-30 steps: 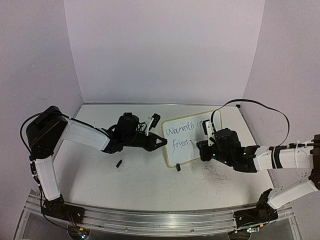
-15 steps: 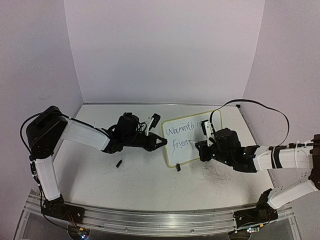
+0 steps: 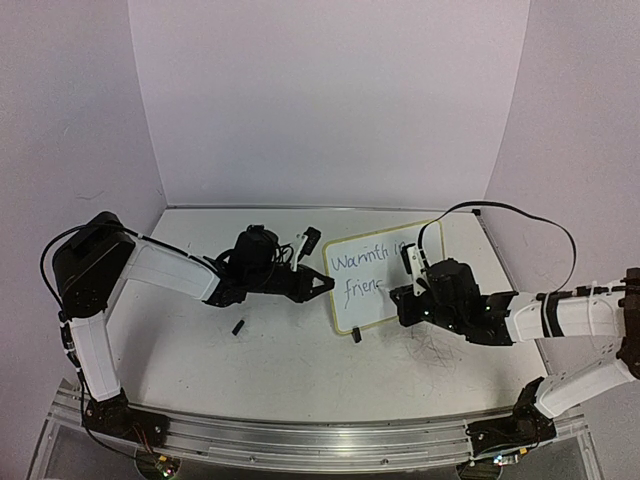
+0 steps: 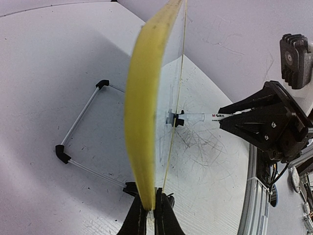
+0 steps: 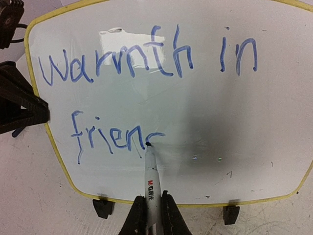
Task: Write a sentence on the whiteboard
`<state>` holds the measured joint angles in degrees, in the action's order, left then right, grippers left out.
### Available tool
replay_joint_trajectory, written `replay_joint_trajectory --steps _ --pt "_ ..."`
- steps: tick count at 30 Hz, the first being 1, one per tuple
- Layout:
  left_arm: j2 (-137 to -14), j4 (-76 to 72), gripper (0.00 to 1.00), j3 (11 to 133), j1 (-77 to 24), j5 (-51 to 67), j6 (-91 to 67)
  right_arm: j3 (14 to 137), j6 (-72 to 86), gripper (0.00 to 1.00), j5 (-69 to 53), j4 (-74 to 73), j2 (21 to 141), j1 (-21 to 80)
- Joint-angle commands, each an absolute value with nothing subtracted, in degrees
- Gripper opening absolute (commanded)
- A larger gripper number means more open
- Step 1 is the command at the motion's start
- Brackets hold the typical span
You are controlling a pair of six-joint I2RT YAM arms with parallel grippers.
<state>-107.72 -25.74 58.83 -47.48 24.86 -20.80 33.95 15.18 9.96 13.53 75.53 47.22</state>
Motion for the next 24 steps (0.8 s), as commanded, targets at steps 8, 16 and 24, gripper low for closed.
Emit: replay_joint_trajectory --steps 8,16,24 --pt "-108.26 -18.46 0.0 58.28 -48.34 24.52 -18.19 34.52 15.63 0.0 14.23 11.78 74.67 47.15" --pt "-108.62 -18.42 0.0 58.7 -48.31 24.72 -18.35 35.52 14.68 0.0 15.39 15.28 74.41 46.95" --pt "-108.28 -18.37 0.0 58.62 -48.34 24.58 -18.37 37.53 13.63 0.0 15.35 17.47 75.9 46.57"
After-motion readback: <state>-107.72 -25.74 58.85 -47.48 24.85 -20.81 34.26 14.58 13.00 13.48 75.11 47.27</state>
